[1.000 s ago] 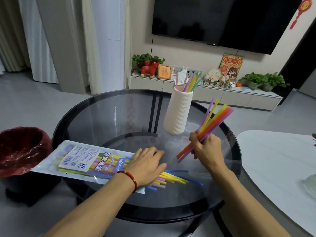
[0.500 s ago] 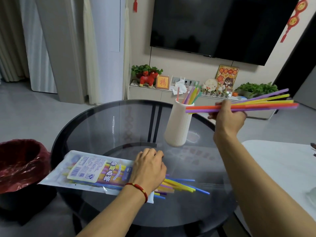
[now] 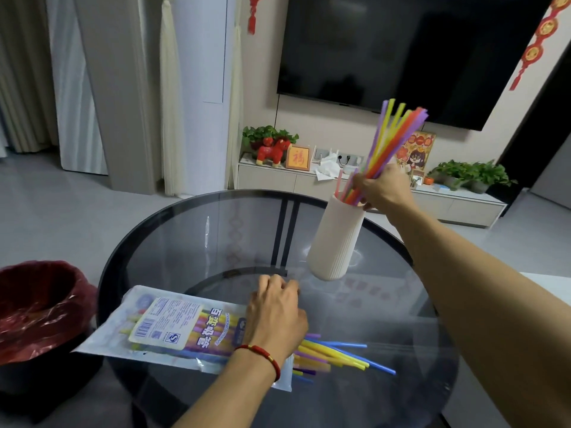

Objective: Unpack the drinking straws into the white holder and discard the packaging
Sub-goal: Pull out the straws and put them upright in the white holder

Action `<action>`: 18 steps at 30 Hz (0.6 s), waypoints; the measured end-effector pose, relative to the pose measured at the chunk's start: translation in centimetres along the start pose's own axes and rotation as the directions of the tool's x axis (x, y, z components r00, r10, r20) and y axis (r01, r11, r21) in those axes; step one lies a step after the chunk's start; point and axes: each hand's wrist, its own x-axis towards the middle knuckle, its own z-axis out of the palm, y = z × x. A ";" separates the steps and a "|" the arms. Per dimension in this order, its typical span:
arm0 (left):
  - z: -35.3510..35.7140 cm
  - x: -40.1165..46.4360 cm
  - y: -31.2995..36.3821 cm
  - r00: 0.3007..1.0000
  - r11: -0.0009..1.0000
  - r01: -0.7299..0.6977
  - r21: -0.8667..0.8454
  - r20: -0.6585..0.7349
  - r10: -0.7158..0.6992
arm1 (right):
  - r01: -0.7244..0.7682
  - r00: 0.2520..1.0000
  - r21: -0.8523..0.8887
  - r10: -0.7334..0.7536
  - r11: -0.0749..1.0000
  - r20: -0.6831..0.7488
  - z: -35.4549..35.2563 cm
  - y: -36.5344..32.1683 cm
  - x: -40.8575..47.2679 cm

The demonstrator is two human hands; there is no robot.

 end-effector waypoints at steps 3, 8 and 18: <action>-0.1 -0.1 -0.1 1.000 1.000 0.004 -0.017 0.002 -0.004 | -0.078 0.988 -0.026 0.081 0.997 0.131 -0.2 -0.9 0.0; -0.4 -0.2 0.1 1.000 1.000 0.008 -0.025 -0.011 -0.008 | -0.004 0.993 -0.042 0.009 0.999 0.117 -0.7 -1.6 0.0; -0.3 -0.5 -0.4 0.999 1.000 -0.016 -0.014 0.032 0.016 | 0.447 0.894 -0.350 -0.401 0.823 0.198 1.8 0.3 -1.4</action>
